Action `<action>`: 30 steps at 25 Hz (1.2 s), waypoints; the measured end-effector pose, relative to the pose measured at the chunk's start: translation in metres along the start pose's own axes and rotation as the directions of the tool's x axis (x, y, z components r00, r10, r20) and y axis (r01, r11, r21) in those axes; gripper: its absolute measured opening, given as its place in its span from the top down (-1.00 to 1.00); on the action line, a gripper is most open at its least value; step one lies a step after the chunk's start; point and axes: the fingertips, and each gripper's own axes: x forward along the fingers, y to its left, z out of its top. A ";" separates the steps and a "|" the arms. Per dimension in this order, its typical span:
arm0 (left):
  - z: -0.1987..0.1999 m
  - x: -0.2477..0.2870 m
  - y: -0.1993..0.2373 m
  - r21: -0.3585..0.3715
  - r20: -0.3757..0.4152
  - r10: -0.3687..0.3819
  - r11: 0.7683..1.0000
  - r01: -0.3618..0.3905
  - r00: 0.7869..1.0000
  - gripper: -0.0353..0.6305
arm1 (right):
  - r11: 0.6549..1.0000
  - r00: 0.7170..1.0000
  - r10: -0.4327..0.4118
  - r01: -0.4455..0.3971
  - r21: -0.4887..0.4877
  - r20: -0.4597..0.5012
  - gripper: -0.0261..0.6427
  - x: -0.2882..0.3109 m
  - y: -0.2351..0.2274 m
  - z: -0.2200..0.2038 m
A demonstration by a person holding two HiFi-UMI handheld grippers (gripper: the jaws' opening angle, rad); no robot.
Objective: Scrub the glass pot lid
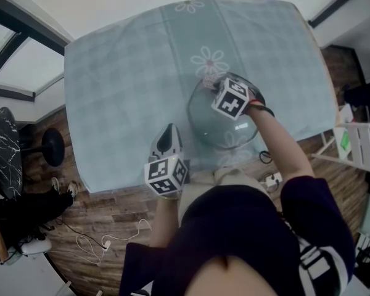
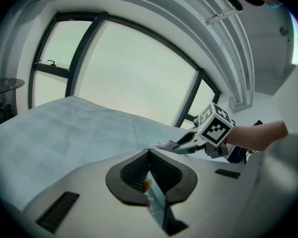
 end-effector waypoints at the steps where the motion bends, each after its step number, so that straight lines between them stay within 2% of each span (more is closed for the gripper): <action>1: 0.000 0.000 0.000 0.001 0.001 0.000 1.000 0.000 1.000 0.90 | 1.000 1.000 0.008 -0.008 -0.002 -0.001 0.72 0.001 0.002 0.001; 19: 0.005 -0.016 0.005 0.005 0.029 0.018 1.000 -0.018 0.999 0.89 | 0.996 0.998 0.063 -0.064 -0.057 -0.019 0.72 0.007 0.043 0.008; 30: -0.009 -0.037 0.005 -0.009 0.041 0.037 0.999 -0.037 0.998 0.90 | 0.992 0.996 0.085 -0.086 -0.097 -0.018 0.72 0.003 0.081 0.002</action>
